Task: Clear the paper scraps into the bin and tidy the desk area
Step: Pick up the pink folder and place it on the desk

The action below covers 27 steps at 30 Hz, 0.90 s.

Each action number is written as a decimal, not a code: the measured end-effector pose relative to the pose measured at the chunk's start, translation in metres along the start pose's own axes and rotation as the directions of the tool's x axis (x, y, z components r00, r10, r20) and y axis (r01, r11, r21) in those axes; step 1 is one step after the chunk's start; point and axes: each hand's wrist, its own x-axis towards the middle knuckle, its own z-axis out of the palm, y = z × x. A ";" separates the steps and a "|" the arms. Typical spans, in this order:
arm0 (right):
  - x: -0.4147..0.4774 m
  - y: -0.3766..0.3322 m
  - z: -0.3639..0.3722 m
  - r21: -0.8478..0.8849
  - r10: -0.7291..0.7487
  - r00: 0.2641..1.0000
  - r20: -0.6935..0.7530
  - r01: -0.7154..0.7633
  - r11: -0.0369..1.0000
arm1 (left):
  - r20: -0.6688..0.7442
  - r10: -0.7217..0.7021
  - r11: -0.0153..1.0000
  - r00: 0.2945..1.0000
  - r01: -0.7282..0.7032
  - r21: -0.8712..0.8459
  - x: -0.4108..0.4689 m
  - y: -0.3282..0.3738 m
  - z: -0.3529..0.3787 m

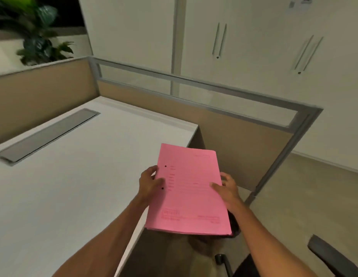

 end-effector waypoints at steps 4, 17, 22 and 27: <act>0.002 -0.019 0.067 0.001 0.001 0.992 0.129 -0.001 1.000 | -0.127 -0.023 0.999 0.992 0.020 -0.025 -0.006 -0.002 -0.064; -0.022 -0.062 0.270 -0.010 -0.016 0.896 0.443 0.023 1.000 | -0.513 -0.099 0.994 0.853 0.066 -0.083 -0.045 -0.040 -0.242; -0.039 -0.070 0.343 -0.007 0.000 0.823 0.569 0.004 1.000 | -0.666 -0.161 0.986 0.729 0.086 -0.145 -0.071 -0.059 -0.294; -0.042 -0.082 0.416 -0.060 0.030 0.725 0.689 0.016 0.998 | -0.771 -0.227 0.972 0.594 0.097 -0.212 -0.087 -0.075 -0.339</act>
